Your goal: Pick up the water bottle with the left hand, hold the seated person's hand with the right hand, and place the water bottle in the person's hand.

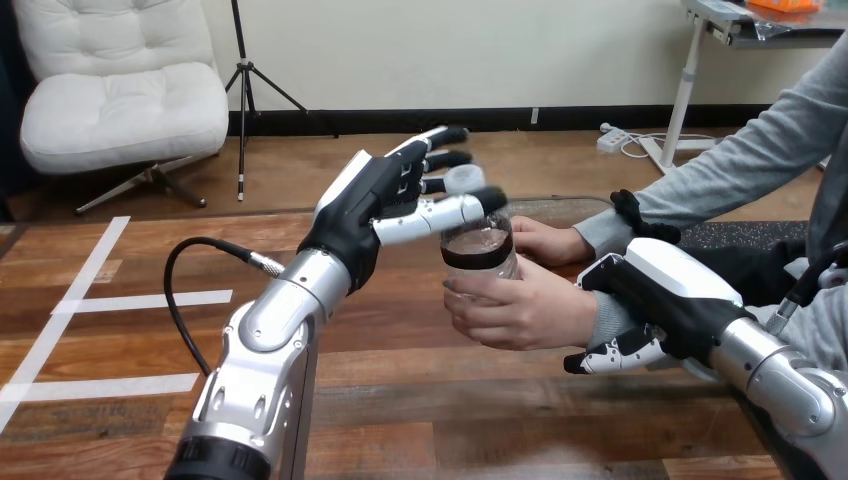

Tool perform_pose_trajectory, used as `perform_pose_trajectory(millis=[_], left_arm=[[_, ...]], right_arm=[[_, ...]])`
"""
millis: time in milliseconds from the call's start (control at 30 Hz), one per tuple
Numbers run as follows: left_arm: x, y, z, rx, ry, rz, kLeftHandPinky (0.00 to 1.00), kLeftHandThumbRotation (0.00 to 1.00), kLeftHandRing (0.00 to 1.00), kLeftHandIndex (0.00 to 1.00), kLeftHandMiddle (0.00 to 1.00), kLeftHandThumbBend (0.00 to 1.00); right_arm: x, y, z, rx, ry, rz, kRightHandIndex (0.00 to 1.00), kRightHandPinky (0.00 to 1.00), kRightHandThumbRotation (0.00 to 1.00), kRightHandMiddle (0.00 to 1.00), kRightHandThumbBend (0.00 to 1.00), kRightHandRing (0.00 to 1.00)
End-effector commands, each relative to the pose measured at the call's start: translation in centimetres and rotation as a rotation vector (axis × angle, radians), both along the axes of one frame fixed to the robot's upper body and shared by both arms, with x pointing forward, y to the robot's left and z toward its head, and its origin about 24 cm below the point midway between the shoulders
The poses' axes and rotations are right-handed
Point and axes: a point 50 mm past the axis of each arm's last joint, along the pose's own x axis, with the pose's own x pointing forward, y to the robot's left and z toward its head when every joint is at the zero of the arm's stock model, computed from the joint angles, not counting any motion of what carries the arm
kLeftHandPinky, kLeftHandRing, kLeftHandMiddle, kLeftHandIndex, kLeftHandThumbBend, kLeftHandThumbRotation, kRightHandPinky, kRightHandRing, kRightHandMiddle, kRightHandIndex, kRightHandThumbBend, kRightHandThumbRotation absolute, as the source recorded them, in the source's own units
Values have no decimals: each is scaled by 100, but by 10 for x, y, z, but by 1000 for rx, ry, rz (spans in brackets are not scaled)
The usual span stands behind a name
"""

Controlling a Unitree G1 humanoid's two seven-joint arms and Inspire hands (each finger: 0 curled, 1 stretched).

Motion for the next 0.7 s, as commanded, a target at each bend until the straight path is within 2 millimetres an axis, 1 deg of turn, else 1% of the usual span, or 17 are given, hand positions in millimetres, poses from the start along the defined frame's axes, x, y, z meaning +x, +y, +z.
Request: perform_pose_trajectory(millis=[0, 133, 267, 300, 533, 667], left_arm=[[6, -2, 17, -10, -64, -21, 89, 80, 95, 99, 96, 100], [6, -2, 17, -11, -64, -22, 96, 83, 98, 100, 98, 100], [5, -2, 17, 10, -77, -32, 98, 87, 99, 100, 99, 100], [5, -2, 17, 16, -79, -33, 99, 90, 99, 100, 100, 100], [5, -1, 17, 30, -83, -30, 100, 97, 100, 100, 100, 100], [5, -1, 17, 7, -86, -27, 100, 99, 100, 100, 100, 100]], right_arm=[[18, 14, 35, 42, -142, 48, 31, 20, 0, 30, 64, 24], [18, 14, 35, 40, -139, 47, 31, 20, 0, 30, 64, 24], [18, 13, 34, 40, -138, 48, 31, 20, 0, 30, 63, 24], [18, 13, 34, 40, -137, 48, 31, 20, 0, 30, 63, 24], [18, 13, 34, 43, -133, 47, 31, 20, 0, 30, 63, 23], [18, 13, 33, 42, -128, 42, 31, 20, 0, 30, 62, 23]])
